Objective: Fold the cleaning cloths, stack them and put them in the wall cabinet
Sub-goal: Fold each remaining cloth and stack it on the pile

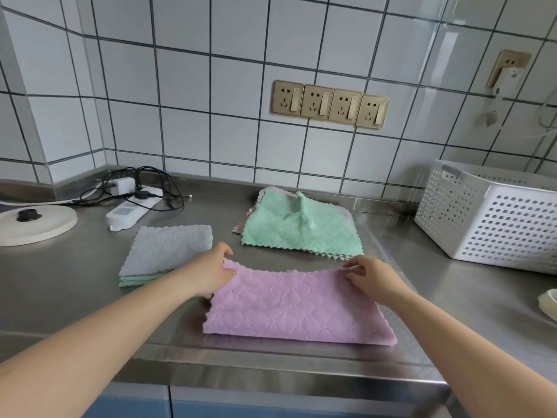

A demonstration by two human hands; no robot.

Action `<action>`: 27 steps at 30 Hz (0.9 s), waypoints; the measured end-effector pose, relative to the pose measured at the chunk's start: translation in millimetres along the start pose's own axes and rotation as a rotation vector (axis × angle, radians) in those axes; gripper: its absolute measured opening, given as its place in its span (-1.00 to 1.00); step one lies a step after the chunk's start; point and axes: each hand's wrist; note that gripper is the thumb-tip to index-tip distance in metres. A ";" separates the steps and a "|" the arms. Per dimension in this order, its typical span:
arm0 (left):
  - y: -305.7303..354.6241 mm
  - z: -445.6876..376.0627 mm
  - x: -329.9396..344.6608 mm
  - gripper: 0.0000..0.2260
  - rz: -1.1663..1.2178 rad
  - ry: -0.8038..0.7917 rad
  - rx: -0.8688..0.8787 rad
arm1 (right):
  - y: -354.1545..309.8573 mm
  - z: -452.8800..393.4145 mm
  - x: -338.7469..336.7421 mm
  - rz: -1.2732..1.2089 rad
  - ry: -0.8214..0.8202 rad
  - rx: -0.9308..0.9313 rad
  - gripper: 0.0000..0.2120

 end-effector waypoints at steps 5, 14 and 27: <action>-11.5 1.6 2.9 -0.69 0.024 0.038 0.035 | 6.4 -1.1 9.3 0.005 0.092 -0.030 -0.81; -11.5 0.1 9.2 -0.72 -0.045 0.125 0.049 | 7.5 -7.2 19.0 0.061 0.163 -0.032 -0.79; 50.5 41.0 43.2 -0.47 -0.402 -0.021 0.509 | -54.6 40.2 35.5 0.162 -0.050 -0.375 -0.47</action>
Point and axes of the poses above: each hand's wrist, its own z-axis away from the middle knuckle, its own x-axis out of the palm, y = z × x, and after that the axes turned 13 degrees about y, right-handed
